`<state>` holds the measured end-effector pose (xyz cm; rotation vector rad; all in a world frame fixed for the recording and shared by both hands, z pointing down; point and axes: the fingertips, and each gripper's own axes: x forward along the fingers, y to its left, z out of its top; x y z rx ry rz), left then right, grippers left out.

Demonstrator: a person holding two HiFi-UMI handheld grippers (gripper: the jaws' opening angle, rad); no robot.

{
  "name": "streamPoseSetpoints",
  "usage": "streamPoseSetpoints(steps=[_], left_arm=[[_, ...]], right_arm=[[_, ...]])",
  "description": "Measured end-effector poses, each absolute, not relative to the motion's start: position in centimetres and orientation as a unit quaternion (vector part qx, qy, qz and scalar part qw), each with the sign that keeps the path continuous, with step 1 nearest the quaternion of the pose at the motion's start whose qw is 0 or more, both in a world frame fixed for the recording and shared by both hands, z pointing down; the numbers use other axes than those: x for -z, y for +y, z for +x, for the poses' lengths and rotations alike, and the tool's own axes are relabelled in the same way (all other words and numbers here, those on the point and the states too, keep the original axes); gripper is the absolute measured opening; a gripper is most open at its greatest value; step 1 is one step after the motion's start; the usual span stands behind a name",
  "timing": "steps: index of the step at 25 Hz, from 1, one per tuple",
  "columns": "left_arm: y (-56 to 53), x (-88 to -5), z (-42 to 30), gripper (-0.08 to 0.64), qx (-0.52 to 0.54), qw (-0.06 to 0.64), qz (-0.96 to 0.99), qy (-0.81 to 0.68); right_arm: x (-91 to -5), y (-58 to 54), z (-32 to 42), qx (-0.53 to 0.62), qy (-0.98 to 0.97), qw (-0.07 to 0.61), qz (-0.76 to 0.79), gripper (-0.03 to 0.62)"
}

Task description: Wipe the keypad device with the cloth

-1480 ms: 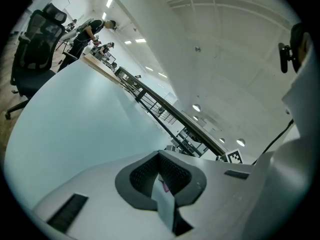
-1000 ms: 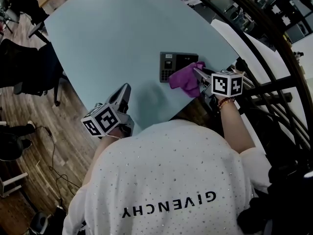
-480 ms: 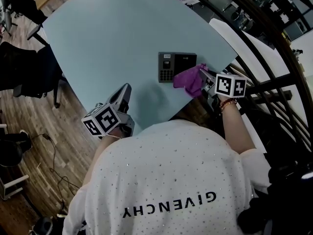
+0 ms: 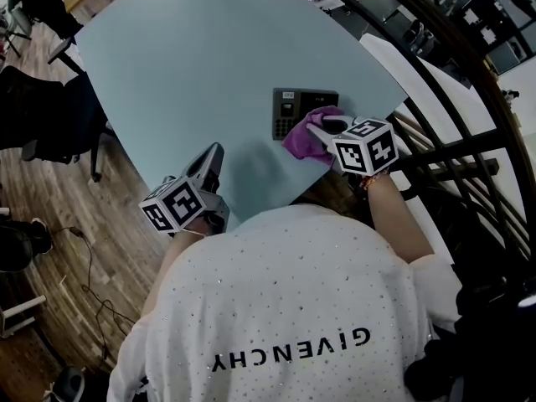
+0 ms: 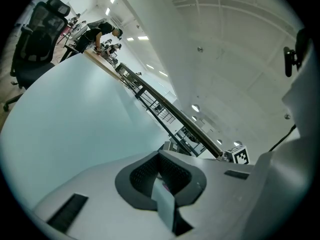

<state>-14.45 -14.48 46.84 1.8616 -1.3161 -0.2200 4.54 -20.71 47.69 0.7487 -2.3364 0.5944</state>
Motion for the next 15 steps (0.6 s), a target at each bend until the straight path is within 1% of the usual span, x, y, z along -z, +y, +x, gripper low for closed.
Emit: streamPoseSetpoints(steps=[3,10,15], left_arm=[[-14.2,-46.7,-14.6,0.0,0.091,0.414,0.739,-0.524],[-13.1,-47.1,-15.9,0.0,0.103,0.418,0.722,-0.542],[-12.4,-47.5,-16.5,0.0,0.108,0.423,0.712,-0.551]], right_arm=[[-48.7,-19.6,1.8,-0.189,-0.887,0.34,0.25,0.025],[-50.1,-18.9,-1.6,-0.154,-0.886,0.375,0.226,0.025],[-50.6,-19.2,-2.8,-0.174,-0.889,0.361,0.222,0.025]])
